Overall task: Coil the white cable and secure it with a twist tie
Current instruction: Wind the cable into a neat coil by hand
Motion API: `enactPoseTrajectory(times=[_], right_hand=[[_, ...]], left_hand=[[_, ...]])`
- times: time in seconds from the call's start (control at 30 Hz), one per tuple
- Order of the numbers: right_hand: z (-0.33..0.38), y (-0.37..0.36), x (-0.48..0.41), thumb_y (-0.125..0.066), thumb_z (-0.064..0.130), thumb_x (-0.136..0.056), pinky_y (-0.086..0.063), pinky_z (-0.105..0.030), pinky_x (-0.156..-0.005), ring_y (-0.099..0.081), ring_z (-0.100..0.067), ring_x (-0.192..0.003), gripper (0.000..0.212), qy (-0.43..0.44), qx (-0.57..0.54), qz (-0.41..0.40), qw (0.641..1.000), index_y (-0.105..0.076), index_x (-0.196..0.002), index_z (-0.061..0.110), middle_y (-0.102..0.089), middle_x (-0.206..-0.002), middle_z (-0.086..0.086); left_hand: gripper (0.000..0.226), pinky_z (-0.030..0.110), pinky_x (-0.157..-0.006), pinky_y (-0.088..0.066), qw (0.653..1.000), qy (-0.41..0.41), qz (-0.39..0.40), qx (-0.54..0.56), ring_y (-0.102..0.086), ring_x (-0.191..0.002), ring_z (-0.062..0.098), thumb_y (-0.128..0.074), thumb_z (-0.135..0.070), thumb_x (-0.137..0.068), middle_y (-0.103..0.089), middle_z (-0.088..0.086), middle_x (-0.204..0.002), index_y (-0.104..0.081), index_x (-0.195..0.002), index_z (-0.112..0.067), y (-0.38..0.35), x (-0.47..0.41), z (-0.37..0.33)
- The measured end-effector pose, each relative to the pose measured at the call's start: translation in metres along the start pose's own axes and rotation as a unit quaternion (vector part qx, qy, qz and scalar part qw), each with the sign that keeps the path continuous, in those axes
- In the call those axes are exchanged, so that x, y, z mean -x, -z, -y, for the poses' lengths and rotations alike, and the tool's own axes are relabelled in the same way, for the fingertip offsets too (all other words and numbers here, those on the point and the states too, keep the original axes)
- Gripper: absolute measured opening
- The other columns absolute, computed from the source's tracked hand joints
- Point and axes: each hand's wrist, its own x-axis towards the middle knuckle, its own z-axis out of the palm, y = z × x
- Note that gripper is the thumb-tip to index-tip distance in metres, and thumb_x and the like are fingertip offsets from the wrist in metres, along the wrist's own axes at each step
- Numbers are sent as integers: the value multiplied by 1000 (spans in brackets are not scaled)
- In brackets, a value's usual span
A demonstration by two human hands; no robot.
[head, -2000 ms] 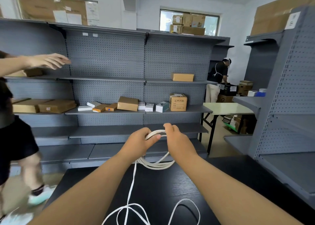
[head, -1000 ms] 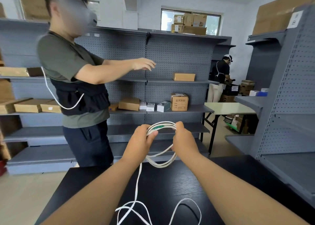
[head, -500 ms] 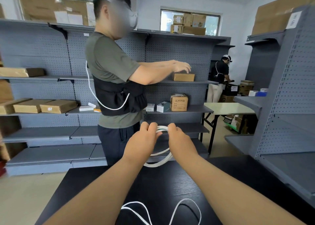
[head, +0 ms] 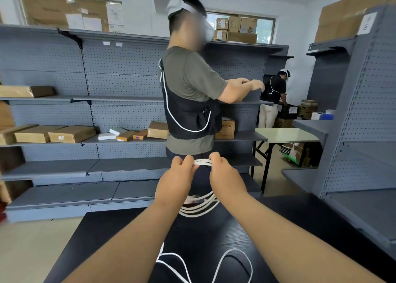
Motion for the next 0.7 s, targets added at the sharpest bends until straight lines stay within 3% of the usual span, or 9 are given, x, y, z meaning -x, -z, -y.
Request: enactPoseTrajectory(times=[0.17, 0.27, 0.33, 0.43, 0.53, 0.6, 0.7], right_hand=[[0, -1, 3, -45, 3, -92, -43, -34, -61, -62, -37, -87, 30, 64, 57, 7, 996, -35, -118, 12, -51, -104, -13], [2, 0, 2, -41, 2, -92, -38, -33, -63, -58, -36, -90, 28, 28, 10, 13, 999, -35, -117, 13, -51, -107, -13], [1, 0, -1, -34, 1, -93, -37, -34, -67, -55, -34, -90, 26, -15, -27, 10, 999, -36, -116, 12, -52, -108, -14], [-5, -1, -4, -32, 3, -93, -36, -34, -67, -48, -27, -80, 22, -63, -83, -4, 995, -38, -112, 11, -56, -103, -15], [-8, -3, -5, -35, 6, -95, -40, -33, -65, -53, -25, -80, 18, -102, -158, 7, 982, -40, -111, 12, -58, -99, -14], [-9, -5, -6, -36, 10, -97, -50, -37, -68, -61, -26, -81, 14, -106, -196, 27, 975, -39, -109, 15, -59, -97, -12], [-7, -6, -7, -40, 18, -98, -53, -39, -74, -65, -28, -84, 14, -67, -190, 45, 978, -39, -112, 17, -60, -98, -9]], left_hand=[[37, 34, -54, -40, 1000, -18, -2, -8, -51, -66, 29, -27, -43, -97, -46, 7, -98, -44, -110, -13, -1, -3, 5], [38, 35, -62, -42, 998, 0, -5, 60, -57, -81, 31, -36, -43, -96, -53, 8, -102, -47, -118, -14, -3, -3, 9], [33, 34, -65, -41, 991, 21, 2, 130, -58, -85, 29, -43, -41, -95, -59, 7, -94, -50, -113, -14, -5, -2, 12], [25, 29, -62, -37, 971, 64, 29, 227, -58, -78, 21, -50, -39, -93, -61, -1, -79, -53, -103, -16, -6, -2, 16], [21, 16, -49, -39, 952, 91, 32, 291, -60, -60, 14, -48, -40, -94, -57, -4, -72, -52, -96, -20, -6, -3, 16], [22, 20, -47, -42, 948, 95, 14, 305, -58, -55, 15, -44, -40, -95, -53, -4, -70, -50, -92, -19, -5, -4, 13], [24, 30, -54, -32, 961, 80, -33, 262, -50, -68, 19, -41, -39, -96, -51, -3, -71, -46, -89, -17, -4, -4, 12]])
